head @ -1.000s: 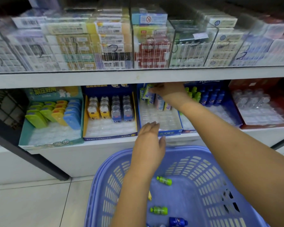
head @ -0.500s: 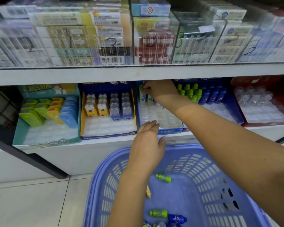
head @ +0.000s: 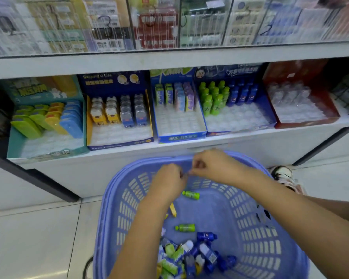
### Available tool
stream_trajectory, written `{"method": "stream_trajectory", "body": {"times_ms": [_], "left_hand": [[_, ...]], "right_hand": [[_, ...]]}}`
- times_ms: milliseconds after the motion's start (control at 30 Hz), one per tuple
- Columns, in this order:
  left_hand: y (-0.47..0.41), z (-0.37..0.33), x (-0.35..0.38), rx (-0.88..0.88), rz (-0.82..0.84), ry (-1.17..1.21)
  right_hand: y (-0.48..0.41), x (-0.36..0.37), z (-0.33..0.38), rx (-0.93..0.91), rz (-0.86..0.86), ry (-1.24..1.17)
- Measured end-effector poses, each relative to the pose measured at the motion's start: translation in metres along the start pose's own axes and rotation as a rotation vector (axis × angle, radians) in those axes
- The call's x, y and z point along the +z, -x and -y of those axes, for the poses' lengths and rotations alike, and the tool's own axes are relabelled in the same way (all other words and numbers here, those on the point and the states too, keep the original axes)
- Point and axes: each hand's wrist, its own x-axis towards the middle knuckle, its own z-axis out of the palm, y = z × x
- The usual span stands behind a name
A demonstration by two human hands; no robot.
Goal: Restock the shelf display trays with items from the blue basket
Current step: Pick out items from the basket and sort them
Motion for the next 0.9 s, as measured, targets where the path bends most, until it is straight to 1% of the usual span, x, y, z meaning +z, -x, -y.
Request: {"method": "stream_trajectory", "body": {"times_ms": [67,100,167,200,233,300,367,433,500,533,633,733,833,900], "left_hand": [[0.006,0.005,0.040,0.014,0.190,-0.067],[0.011,0.008,0.062,0.028,0.282,-0.067],[0.025,0.014,0.103,0.039,0.440,-0.052],[0.031,0.018,0.120,0.044,0.492,-0.062],[0.036,0.022,0.135,0.048,0.526,-0.084],[0.042,0.032,0.154,0.043,0.583,-0.136],[0.045,0.041,0.165,0.030,0.625,-0.177],[0.047,0.050,0.172,-0.006,0.633,-0.200],[0.048,0.055,0.177,-0.037,0.630,-0.199],[0.048,0.056,0.179,-0.043,0.640,-0.211],[0.046,0.061,0.188,-0.034,0.660,-0.299],[0.043,0.061,0.191,-0.094,0.665,-0.342],[0.039,0.062,0.192,-0.194,0.675,-0.271],[0.039,0.060,0.188,-0.239,0.643,-0.133]], "right_hand": [[0.015,0.042,-0.021,0.116,0.321,0.060],[0.021,0.062,-0.031,0.158,0.448,0.083],[0.030,0.098,-0.051,0.214,0.628,0.102],[0.034,0.113,-0.059,0.237,0.676,0.103],[0.036,0.124,-0.065,0.265,0.693,0.089],[0.039,0.143,-0.074,0.297,0.674,0.031],[0.040,0.159,-0.076,0.282,0.681,0.033],[0.038,0.173,-0.071,0.242,0.700,0.068],[0.035,0.182,-0.064,0.214,0.657,0.069],[0.033,0.185,-0.063,0.209,0.634,0.069],[0.027,0.181,-0.064,0.225,0.656,0.076],[0.023,0.171,-0.072,0.223,0.678,0.010],[0.019,0.156,-0.080,0.309,0.704,-0.067],[0.016,0.143,-0.084,0.330,0.637,-0.162]]}}
